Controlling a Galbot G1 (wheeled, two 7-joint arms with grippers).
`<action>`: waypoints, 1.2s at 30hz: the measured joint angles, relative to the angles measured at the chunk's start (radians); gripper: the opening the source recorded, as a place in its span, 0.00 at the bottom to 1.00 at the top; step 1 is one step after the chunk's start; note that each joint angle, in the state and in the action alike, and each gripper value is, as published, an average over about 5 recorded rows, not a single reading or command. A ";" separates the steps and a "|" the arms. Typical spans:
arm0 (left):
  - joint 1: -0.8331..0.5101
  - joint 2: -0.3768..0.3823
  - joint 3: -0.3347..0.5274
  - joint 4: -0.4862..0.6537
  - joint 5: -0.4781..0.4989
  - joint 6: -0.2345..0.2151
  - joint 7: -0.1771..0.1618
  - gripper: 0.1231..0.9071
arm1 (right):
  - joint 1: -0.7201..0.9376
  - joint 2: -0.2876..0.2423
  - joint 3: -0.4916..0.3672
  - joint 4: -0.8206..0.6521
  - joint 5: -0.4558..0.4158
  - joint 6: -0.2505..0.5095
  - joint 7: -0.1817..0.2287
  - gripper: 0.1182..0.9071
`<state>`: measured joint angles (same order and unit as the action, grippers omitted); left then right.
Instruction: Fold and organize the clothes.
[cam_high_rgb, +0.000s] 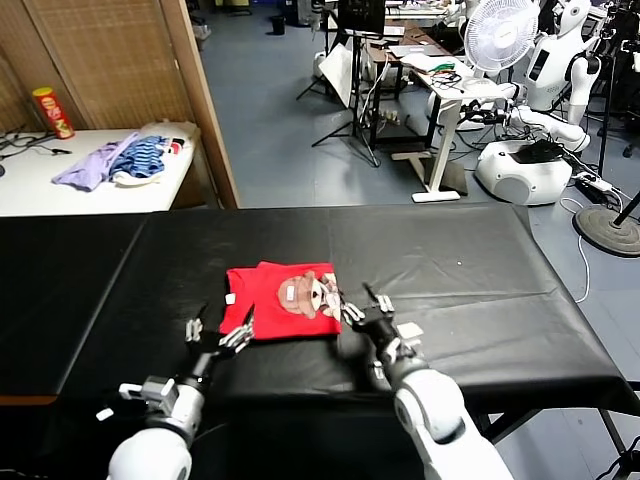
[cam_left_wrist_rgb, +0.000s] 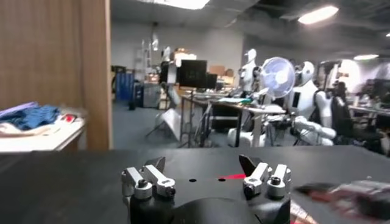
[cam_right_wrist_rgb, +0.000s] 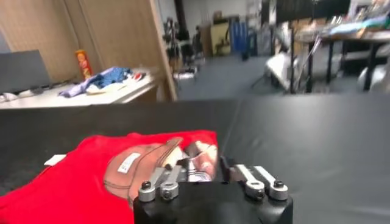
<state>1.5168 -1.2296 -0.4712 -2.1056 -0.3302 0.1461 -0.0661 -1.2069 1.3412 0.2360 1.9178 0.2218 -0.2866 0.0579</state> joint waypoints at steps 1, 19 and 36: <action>0.008 0.006 -0.003 -0.006 -0.001 0.008 -0.010 0.86 | -0.027 -0.004 0.011 0.023 -0.016 0.017 0.011 0.73; 0.351 0.097 -0.157 -0.178 -0.124 0.058 -0.118 0.86 | -0.559 -0.062 0.151 0.380 -0.131 0.032 0.198 0.86; 0.467 0.101 -0.241 -0.259 -0.146 0.144 -0.113 0.86 | -0.765 -0.062 0.156 0.502 -0.112 -0.069 0.257 0.86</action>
